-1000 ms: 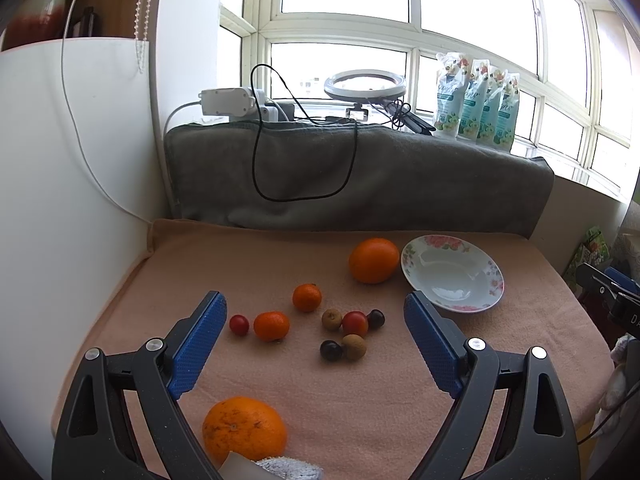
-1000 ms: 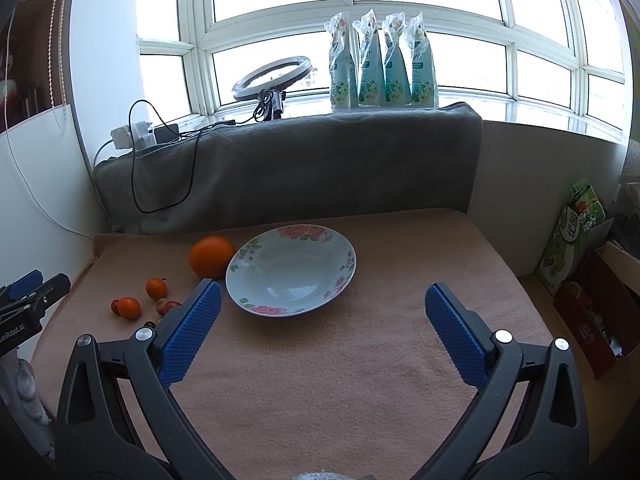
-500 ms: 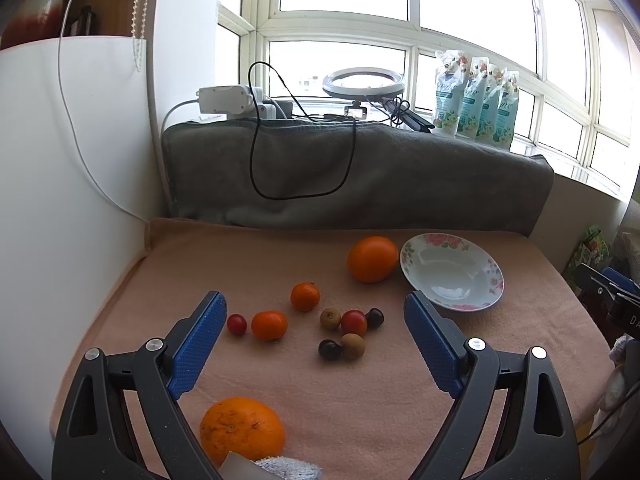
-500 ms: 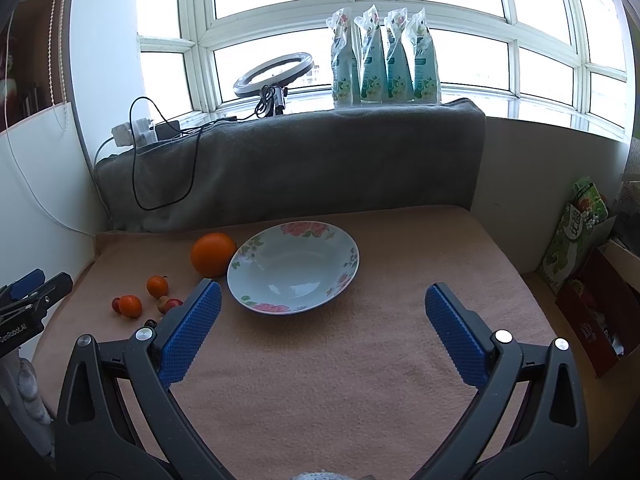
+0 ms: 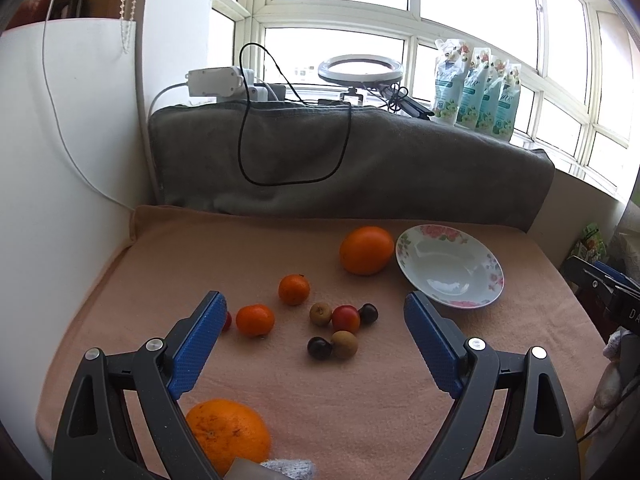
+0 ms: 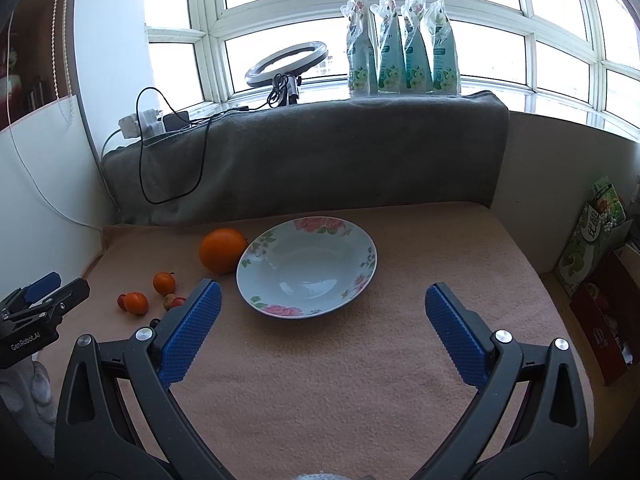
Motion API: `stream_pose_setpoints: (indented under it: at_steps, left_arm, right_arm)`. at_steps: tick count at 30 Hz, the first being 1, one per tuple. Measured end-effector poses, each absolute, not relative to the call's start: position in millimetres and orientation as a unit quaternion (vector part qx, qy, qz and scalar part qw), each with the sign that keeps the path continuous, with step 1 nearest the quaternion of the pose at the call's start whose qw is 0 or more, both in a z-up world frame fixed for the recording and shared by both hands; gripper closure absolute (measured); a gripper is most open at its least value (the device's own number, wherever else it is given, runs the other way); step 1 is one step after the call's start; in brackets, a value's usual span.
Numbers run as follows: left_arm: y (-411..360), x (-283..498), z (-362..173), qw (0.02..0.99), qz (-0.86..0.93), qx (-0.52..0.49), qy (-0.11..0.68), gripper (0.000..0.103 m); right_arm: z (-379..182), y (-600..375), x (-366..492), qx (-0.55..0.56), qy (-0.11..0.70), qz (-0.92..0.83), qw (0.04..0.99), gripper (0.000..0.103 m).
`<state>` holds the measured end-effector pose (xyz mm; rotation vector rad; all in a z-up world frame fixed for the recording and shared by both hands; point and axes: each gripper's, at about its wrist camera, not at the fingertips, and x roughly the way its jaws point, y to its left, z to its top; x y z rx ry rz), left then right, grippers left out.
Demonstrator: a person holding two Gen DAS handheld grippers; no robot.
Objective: Organize fruits
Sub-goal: 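Move the right gripper to the smooth orange and close on it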
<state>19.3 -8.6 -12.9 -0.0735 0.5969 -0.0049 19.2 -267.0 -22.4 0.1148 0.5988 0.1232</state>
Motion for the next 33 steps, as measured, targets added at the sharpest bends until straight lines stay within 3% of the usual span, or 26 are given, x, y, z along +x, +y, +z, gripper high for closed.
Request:
stream_pose_setpoints:
  at_steps: [22, 24, 29, 33]
  left_arm:
    - [-6.4, 84.1, -53.1, 0.918, -0.082, -0.140, 0.363, 0.014]
    - [-6.7, 90.5, -56.1, 0.916, -0.086, -0.150, 0.361, 0.028]
    - [-12.0, 108.0, -67.0, 0.909, -0.098, -0.151, 0.375, 0.042]
    - [-14.7, 119.3, -72.1, 0.904, -0.105, -0.157, 0.384, 0.048]
  right_arm:
    - [-36.7, -222.6, 148.1, 0.062, 0.387, 0.218, 0.894, 0.002]
    - [-40.6, -215.6, 160.7, 0.069, 0.399, 0.231, 0.884, 0.005]
    - [-49.3, -197.0, 189.9, 0.084, 0.428, 0.263, 0.860, 0.017]
    - [-56.4, -181.1, 212.2, 0.092, 0.445, 0.281, 0.845, 0.024]
